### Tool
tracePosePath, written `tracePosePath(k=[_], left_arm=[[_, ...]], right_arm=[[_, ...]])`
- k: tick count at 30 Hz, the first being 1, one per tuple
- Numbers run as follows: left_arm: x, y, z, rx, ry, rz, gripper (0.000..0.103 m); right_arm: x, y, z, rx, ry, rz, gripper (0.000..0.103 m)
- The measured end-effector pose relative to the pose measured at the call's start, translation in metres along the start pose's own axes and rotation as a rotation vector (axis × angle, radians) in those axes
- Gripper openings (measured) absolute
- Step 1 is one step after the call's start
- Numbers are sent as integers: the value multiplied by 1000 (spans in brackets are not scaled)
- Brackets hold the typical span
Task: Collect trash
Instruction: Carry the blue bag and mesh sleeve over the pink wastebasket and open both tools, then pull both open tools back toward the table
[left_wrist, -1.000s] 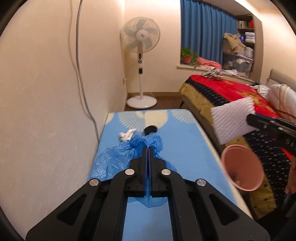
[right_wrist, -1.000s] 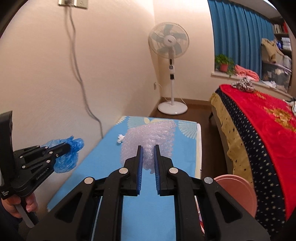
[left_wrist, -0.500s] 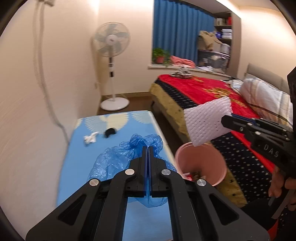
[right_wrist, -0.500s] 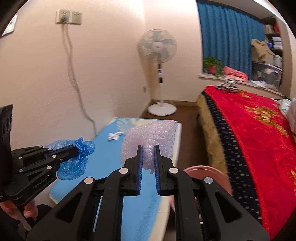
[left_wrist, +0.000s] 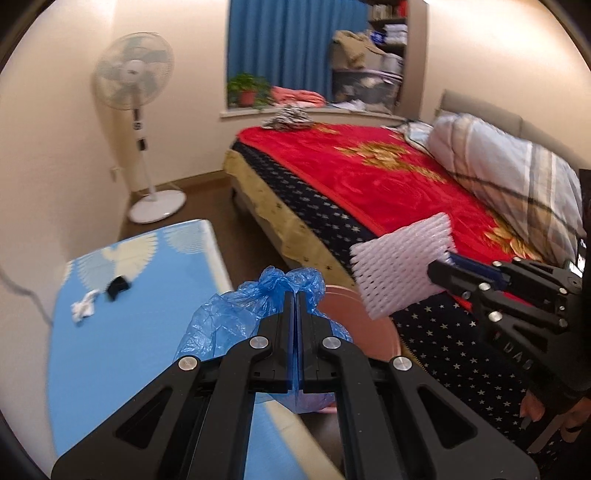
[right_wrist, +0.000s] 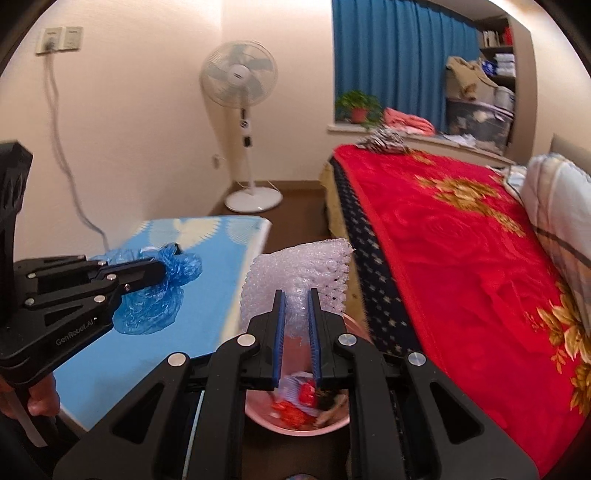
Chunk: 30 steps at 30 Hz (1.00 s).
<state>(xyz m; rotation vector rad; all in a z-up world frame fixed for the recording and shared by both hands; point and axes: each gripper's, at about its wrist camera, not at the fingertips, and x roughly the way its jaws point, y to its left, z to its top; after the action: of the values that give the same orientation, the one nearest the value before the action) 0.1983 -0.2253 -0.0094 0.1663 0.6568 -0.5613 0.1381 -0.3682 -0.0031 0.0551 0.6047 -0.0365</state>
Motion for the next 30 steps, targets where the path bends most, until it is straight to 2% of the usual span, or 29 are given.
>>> tracePosePath(k=[7,12,14,15,16,17,18,19,22,24,27,30], left_arm=[[76,-22,-6,47,83,-33,1],[122,-19,-19,11,154,-45,2],[139,-17,-25,5,174,-35,12],[143,-16,-27,3,184,-32,40],[149,-14,-29,-4,197,-19,77],[151,-12,-31,-12,199,1,87],[151,-9,-33,-22,181,35,90],[152,-5,-35,-29,171,51,93],[159,6,-38,-46,214,79,95],[158,12,-40,-45,224,93,95],[139,18,-34,-46,199,116,95],[98,23,-24,-55,147,136,95]], right_arm=[[63,-41,-31,72,103,-36,15],[106,-56,-52,107,175,-42,16],[122,-58,-61,116,203,-49,17],[125,-57,-64,116,211,-51,23],[134,-58,-68,123,230,-54,27],[138,-59,-71,130,237,-52,39],[141,-60,-74,141,244,-59,51],[144,-62,-77,155,246,-62,58],[146,-59,-82,154,245,-62,65],[142,-54,-81,139,240,-56,73],[126,-47,-68,123,193,-53,81],[88,-37,-41,111,99,-38,89]])
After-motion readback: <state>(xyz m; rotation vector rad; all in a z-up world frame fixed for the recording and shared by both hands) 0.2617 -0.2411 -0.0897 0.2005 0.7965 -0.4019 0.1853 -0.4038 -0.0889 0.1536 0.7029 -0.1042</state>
